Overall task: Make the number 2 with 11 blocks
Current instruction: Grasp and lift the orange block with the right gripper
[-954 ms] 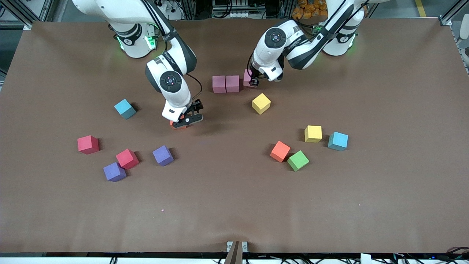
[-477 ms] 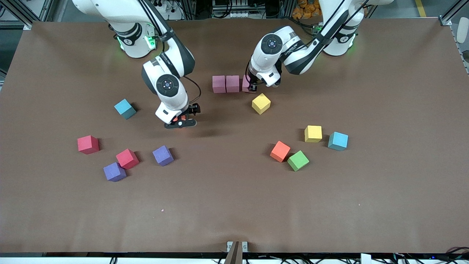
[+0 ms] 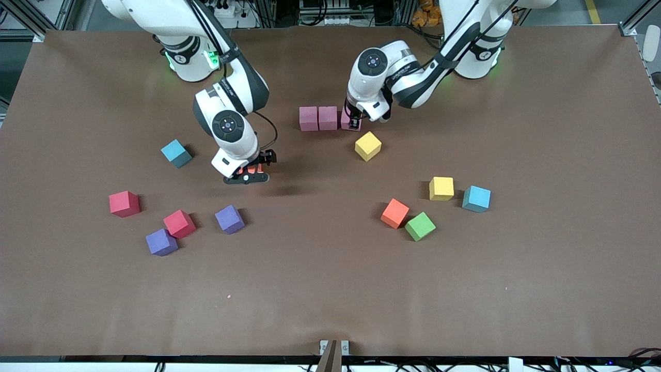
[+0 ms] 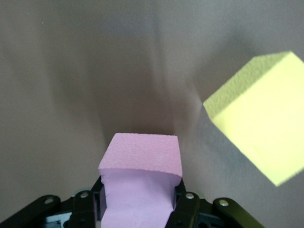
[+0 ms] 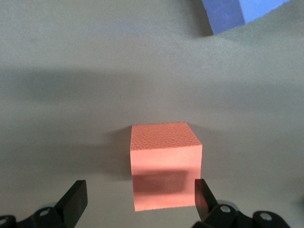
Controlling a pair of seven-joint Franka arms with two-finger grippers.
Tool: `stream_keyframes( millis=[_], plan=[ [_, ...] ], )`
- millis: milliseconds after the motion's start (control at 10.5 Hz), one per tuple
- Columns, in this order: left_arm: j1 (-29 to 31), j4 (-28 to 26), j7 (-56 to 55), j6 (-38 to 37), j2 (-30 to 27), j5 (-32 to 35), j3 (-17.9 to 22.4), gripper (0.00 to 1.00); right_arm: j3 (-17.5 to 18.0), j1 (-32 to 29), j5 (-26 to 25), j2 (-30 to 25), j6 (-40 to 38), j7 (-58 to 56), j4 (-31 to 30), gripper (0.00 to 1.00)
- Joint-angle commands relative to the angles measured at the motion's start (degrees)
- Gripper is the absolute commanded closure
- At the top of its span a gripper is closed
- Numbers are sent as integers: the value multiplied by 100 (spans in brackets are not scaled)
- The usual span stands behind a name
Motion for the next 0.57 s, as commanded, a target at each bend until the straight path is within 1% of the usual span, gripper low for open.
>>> stream_keyframes(
  millis=[0, 95, 477],
  plan=[
    [-35, 94, -428, 79, 140, 330, 137, 71, 58, -85, -47, 29, 538, -64, -332, 0],
    [-9, 147, -612, 87, 140, 339, 137, 71, 58, -85, -56, 73, 680, -73, -403, 0],
    [-61, 261, -1333, 87, 132, 339, 137, 71, 58, -103, -56, 12, 533, -117, -378, 0]
  ],
)
